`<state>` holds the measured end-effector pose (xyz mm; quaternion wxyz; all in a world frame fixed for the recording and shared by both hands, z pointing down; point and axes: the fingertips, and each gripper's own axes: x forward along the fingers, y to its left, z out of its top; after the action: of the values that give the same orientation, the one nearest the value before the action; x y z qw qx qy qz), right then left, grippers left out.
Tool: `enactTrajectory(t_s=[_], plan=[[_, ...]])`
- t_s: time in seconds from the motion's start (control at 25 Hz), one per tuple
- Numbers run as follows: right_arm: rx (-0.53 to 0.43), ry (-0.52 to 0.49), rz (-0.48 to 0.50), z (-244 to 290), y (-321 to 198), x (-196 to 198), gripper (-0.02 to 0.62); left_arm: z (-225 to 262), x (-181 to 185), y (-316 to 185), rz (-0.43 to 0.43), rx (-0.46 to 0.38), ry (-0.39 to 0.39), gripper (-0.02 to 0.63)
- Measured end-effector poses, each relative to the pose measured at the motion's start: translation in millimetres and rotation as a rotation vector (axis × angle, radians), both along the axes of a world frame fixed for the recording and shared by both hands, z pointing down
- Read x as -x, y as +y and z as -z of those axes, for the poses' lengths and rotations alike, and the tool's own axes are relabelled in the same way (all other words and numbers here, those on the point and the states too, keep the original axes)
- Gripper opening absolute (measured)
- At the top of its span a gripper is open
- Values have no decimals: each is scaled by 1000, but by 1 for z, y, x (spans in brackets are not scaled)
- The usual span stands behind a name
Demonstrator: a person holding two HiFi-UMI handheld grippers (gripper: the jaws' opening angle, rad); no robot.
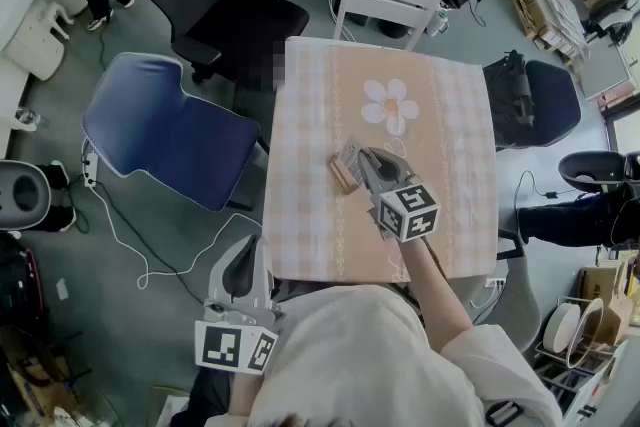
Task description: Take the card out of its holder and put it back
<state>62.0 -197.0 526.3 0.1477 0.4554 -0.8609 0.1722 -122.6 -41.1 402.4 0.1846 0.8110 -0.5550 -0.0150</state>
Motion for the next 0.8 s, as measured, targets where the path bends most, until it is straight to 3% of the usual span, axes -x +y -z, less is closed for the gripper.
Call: enactTrajectory(t_s=[0.28, 0.8], plan=[[-13, -62, -40, -2, -5, -4, 15, -2, 0, 0, 1, 0, 0, 0], [-39, -73, -29, -14, 4, -5, 15, -1, -3, -3, -5, 2, -3, 0]])
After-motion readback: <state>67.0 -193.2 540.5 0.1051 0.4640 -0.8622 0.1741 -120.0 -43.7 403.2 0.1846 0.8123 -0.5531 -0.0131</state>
